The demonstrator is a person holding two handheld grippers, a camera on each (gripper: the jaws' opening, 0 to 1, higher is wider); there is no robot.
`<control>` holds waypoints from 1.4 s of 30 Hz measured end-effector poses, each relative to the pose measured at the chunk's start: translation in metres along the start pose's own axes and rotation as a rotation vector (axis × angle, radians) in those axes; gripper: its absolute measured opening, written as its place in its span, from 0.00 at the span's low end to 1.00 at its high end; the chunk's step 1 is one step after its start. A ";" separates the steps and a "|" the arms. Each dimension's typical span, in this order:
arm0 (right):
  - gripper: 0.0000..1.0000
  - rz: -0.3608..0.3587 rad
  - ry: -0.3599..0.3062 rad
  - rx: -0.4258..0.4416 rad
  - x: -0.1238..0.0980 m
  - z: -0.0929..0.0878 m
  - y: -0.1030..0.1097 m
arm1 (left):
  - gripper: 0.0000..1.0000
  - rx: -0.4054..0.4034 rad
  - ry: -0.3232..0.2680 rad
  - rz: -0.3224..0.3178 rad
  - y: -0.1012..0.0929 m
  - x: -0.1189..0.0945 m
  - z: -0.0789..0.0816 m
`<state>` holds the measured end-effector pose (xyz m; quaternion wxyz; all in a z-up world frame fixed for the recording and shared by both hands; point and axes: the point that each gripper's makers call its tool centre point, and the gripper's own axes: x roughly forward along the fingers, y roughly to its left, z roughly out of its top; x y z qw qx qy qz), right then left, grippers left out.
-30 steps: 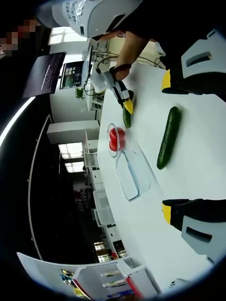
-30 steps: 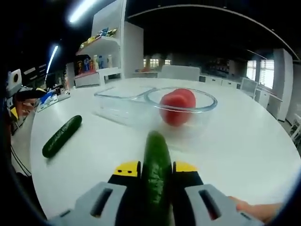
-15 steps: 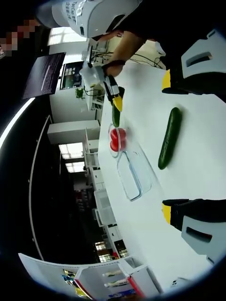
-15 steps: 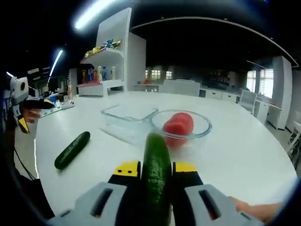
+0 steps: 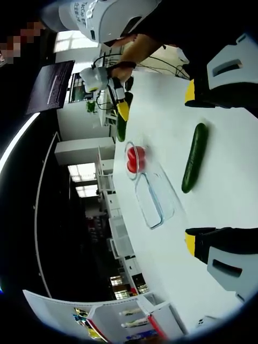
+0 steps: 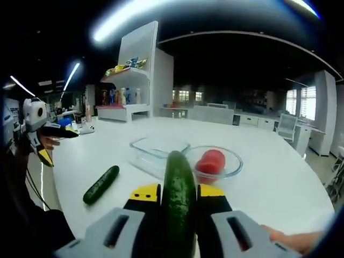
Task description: Sort the scattered tomatoes and cucumbers on the table and place them into their respective storage containers
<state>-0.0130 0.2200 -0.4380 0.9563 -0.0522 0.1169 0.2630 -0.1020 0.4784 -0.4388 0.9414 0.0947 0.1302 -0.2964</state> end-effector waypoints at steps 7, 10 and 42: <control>0.20 0.046 -0.009 -0.005 0.012 0.009 0.006 | 0.92 -0.001 -0.005 0.000 0.001 -0.001 0.001; 0.20 0.076 -0.009 -0.027 0.024 0.016 0.011 | 0.92 -0.002 -0.006 0.001 0.001 -0.002 0.000; 0.20 0.495 0.089 -0.398 0.215 0.062 0.088 | 0.92 -0.021 0.005 0.051 0.017 -0.012 -0.006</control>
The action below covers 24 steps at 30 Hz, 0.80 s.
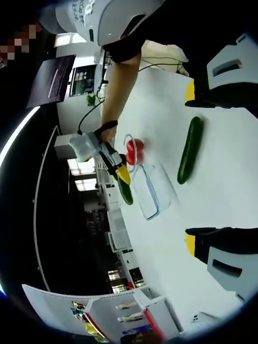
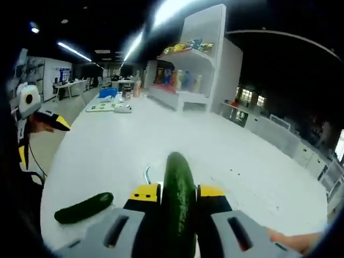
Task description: Sort the scattered tomatoes and cucumbers on the table and place them into their respective storage containers
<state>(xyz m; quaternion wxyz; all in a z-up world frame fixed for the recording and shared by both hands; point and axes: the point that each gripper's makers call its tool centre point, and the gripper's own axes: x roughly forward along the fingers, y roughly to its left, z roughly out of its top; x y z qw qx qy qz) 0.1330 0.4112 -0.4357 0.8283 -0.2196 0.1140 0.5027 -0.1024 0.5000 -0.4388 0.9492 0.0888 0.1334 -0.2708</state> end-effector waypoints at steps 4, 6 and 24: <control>0.20 0.102 0.007 -0.070 0.023 -0.009 0.000 | 0.92 -0.002 0.000 0.003 0.003 -0.001 0.000; 0.20 0.106 0.028 -0.070 0.035 -0.017 -0.008 | 0.92 -0.004 -0.001 0.006 0.005 -0.002 0.000; 0.20 0.206 0.061 -0.340 0.087 -0.060 -0.005 | 0.92 -0.026 0.005 0.018 0.020 -0.003 -0.009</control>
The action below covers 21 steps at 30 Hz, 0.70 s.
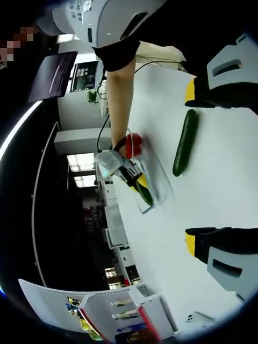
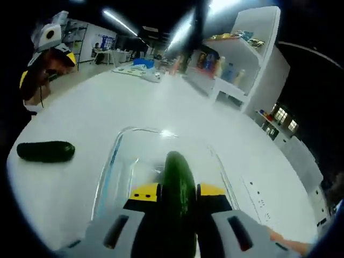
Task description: Sort the scattered tomatoes and cucumbers on the table and place them into their respective storage containers
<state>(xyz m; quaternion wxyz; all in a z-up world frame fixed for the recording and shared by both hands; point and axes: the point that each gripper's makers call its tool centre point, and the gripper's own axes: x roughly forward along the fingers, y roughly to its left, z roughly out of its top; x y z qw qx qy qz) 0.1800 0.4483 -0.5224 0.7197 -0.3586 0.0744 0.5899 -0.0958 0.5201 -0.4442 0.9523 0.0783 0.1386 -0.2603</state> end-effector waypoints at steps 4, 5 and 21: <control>0.20 -0.012 0.014 -0.031 0.006 -0.012 -0.017 | 0.92 -0.001 0.006 -0.006 0.000 0.001 -0.003; 0.20 -0.010 0.024 -0.032 0.007 -0.014 -0.017 | 0.92 -0.003 0.006 -0.009 0.000 0.002 -0.004; 0.22 -0.006 0.033 0.005 0.008 -0.025 -0.024 | 0.92 -0.011 0.007 -0.012 0.000 0.003 -0.006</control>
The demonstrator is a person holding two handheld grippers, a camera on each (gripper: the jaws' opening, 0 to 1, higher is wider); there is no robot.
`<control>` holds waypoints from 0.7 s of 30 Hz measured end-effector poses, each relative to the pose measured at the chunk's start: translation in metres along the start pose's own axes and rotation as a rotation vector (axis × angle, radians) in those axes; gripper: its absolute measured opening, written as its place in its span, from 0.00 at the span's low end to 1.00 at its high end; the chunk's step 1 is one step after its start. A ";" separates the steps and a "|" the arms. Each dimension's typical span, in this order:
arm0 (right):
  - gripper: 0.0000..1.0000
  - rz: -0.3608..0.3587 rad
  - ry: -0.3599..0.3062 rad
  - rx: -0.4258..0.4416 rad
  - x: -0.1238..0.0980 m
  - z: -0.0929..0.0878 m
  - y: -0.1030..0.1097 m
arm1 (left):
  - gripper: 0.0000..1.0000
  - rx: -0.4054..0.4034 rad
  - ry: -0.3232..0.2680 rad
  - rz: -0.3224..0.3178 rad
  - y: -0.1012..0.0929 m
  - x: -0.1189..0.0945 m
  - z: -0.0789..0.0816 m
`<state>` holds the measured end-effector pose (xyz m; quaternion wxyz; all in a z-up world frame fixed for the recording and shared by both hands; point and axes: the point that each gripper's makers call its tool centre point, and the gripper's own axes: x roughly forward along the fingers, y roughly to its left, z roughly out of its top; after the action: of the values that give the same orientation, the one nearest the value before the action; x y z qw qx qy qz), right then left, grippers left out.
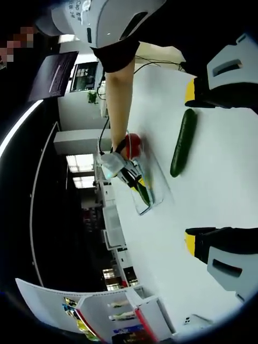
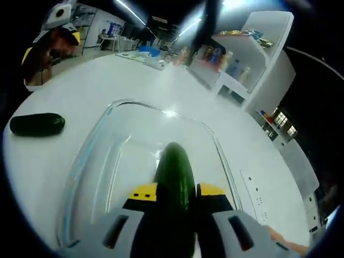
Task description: Sort the scattered tomatoes and cucumbers on the table and place them into their respective storage containers
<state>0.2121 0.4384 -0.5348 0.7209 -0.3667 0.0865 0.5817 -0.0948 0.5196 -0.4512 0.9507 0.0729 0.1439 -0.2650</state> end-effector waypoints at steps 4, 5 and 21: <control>0.22 -0.004 0.003 0.009 -0.001 0.002 0.006 | 0.92 0.000 -0.001 0.002 0.000 -0.001 0.000; 0.22 -0.004 0.004 0.017 -0.002 0.002 0.006 | 0.92 0.000 -0.001 0.002 0.000 -0.001 0.000; 0.28 -0.069 -0.002 0.049 -0.012 0.010 0.018 | 0.92 0.001 -0.006 0.001 -0.003 -0.003 0.001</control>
<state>0.1892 0.4369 -0.5287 0.7494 -0.3512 0.0873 0.5544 -0.0980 0.5182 -0.4493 0.9511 0.0728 0.1410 -0.2650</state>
